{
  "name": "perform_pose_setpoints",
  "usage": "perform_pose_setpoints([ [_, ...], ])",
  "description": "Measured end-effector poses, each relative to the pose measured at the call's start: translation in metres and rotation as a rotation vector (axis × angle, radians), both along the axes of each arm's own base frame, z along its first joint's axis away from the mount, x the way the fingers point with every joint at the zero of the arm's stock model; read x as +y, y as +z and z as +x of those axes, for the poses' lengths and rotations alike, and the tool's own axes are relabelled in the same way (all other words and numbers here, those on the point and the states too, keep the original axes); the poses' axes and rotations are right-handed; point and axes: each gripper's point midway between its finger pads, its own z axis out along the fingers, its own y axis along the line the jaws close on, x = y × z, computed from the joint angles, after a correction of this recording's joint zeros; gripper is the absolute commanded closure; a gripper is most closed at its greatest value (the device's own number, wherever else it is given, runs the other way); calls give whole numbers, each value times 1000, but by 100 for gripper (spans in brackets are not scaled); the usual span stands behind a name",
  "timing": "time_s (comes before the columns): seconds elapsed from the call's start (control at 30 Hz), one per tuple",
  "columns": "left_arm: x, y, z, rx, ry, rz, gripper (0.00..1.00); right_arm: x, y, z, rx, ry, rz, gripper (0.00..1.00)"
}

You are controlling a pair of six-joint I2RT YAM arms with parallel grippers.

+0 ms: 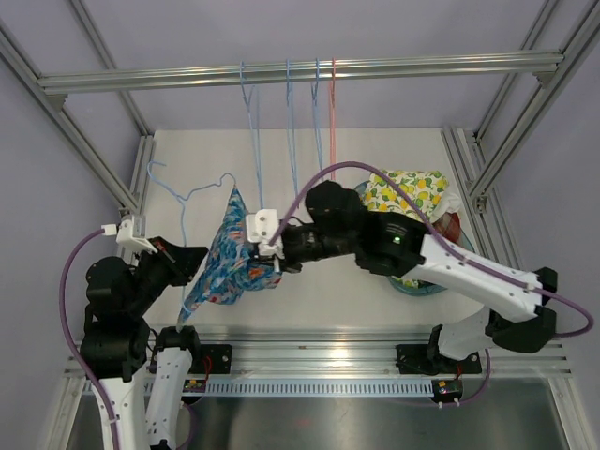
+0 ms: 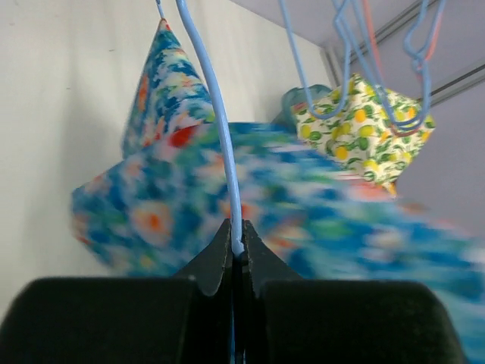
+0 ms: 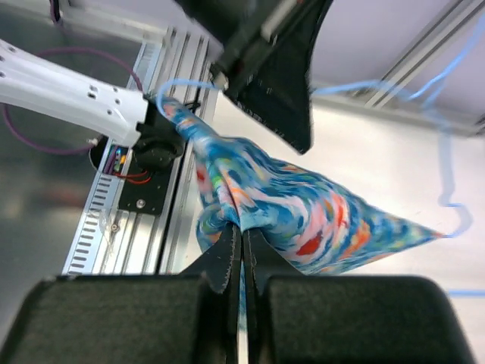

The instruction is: Remove the skirt from the hanger

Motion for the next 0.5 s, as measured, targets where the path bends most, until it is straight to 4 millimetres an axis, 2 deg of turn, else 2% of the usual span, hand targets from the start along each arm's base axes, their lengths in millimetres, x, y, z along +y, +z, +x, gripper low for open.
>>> perform_pose_setpoints([
  [0.13, 11, -18, 6, 7, 31, 90, 100, -43, 59, -11, -85, 14, 139, 100],
  [0.23, 18, -23, 8, 4, 50, 142, 100, -72, 85, -8, -123, -21, 202, 100],
  [0.37, 25, -26, 10, -2, 69, 194, 100, -104, 93, 7, -148, -107, 211, 100],
  [0.5, 28, -28, 13, -1, 73, 221, 100, -126, 83, 23, -165, -200, 173, 100],
])
